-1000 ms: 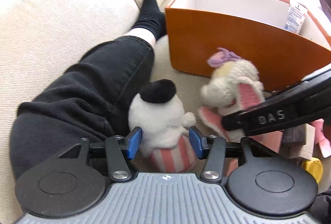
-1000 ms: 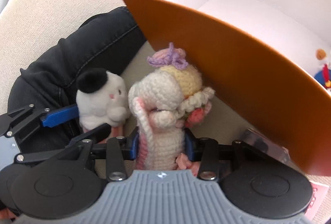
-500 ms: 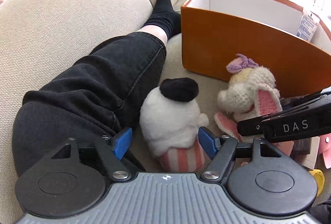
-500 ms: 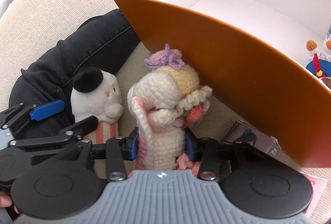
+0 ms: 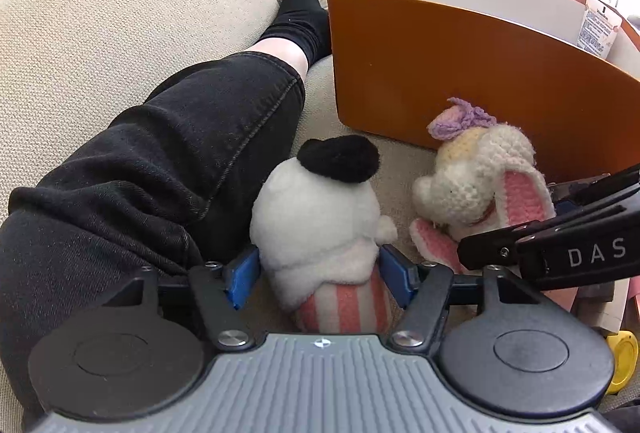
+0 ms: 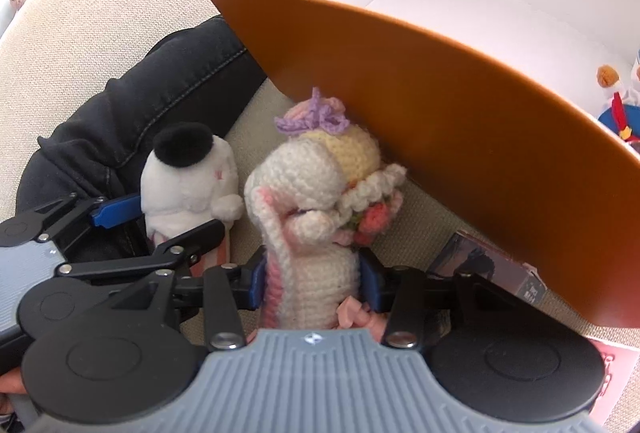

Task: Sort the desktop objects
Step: 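Lift white plush with left gripper while right gripper carries bunny toward box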

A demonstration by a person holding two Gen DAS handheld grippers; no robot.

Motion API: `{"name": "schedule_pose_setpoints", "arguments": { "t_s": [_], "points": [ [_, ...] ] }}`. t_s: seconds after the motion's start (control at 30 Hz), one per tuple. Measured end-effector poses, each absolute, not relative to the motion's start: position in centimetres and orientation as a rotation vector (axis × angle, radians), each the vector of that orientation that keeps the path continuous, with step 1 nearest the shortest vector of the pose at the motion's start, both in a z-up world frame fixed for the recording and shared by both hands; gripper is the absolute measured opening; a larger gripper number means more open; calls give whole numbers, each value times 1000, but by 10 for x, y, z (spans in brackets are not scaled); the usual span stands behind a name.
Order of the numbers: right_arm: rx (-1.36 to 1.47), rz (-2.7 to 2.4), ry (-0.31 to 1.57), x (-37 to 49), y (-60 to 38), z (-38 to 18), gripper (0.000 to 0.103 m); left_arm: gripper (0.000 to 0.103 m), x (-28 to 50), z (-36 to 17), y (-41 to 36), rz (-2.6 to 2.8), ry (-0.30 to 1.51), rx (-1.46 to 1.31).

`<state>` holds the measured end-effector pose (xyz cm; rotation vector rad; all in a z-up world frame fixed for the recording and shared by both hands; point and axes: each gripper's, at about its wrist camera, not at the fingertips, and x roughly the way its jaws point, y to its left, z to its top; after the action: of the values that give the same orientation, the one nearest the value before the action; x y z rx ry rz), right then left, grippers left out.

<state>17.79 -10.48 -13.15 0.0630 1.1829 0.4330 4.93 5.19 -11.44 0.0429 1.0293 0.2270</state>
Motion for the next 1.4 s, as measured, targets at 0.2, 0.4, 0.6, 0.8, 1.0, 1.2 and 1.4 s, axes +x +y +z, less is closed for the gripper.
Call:
{"name": "schedule_pose_setpoints", "arguments": {
  "t_s": [0.2, 0.4, 0.6, 0.8, 1.0, 1.2, 1.4],
  "points": [
    [15, 434, 1163, 180, -98, -128, 50, 73, 43, -113, 40, 221, 1024, 108],
    [28, 434, 1160, 179, -101, -132, 47, 67, 40, -112, 45, 197, 1014, 82],
    [82, 400, 1165, 184, -101, -140, 45, 64, 37, -109, 55, 164, 999, 30],
    [85, 433, 1092, 174, -102, -110, 41, 62, 28, -90, 66, 122, 944, -57],
    [62, 471, 994, 160, -103, -65, 41, 61, 17, -54, 79, 56, 892, -170],
    [138, 496, 878, 141, -125, -5, 41, 61, 19, -2, 85, -60, 779, -250],
    [180, 413, 755, 139, -159, 52, 41, 61, 56, 43, 73, -194, 709, -219]
  ]
}}
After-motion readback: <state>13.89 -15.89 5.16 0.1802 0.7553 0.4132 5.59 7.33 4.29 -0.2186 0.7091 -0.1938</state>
